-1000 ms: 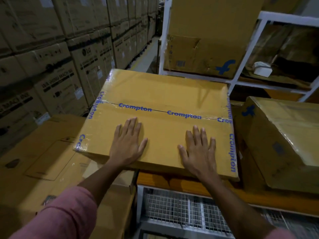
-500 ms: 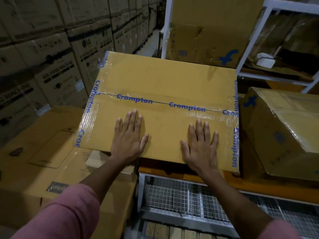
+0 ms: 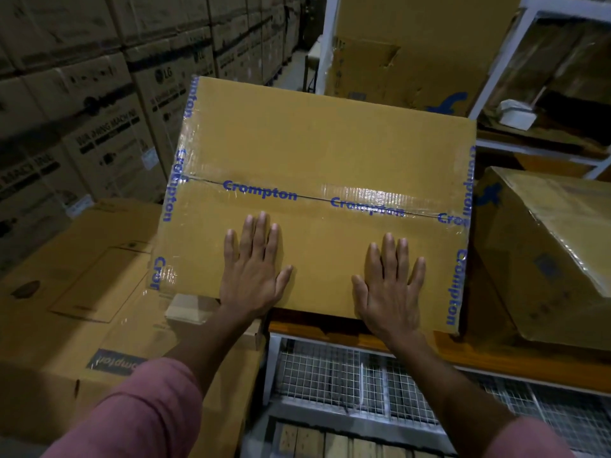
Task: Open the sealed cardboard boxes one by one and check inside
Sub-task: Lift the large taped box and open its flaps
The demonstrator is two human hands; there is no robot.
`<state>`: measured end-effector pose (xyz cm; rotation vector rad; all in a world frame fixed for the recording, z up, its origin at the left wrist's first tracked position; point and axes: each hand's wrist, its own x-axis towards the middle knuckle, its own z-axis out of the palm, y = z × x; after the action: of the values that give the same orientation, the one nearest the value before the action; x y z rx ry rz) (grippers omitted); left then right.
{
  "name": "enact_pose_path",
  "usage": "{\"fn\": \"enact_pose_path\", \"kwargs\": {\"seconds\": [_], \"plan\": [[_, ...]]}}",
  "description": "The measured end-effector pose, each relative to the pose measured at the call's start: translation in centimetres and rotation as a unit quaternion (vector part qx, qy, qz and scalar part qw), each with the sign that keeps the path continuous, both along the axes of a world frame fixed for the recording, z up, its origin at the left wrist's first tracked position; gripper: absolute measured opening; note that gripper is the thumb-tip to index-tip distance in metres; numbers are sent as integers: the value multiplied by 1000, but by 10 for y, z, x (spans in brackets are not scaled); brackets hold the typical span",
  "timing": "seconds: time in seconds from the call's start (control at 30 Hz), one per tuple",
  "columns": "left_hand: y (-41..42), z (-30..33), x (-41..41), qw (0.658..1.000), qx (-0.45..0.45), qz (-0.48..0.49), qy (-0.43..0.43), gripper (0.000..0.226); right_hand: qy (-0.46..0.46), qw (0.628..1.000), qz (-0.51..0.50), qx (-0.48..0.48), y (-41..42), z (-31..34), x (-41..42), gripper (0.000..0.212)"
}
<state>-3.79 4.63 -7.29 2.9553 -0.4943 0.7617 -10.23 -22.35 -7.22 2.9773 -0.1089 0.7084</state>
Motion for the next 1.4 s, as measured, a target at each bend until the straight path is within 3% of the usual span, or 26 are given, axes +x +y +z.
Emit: {"fn": "enact_pose_path", "kwargs": {"seconds": [1.03,1.17,1.27,1.4], "plan": [[-13,-53,91,1000,-5,-9,-10,88,-13,999,-25,-21,-10,-46,90,77],[-12,-44,89,1000,15,9,20,90,-15,999,-23,-26,-7,-45,85,72],[-8,-40,77,995,37,19,95,92,-3,1000,-26,-14,-6,-41,74,71],[-10,-19,56,997,-20,37,59,82,-9,999,-22,32,-3,-22,58,61]]}}
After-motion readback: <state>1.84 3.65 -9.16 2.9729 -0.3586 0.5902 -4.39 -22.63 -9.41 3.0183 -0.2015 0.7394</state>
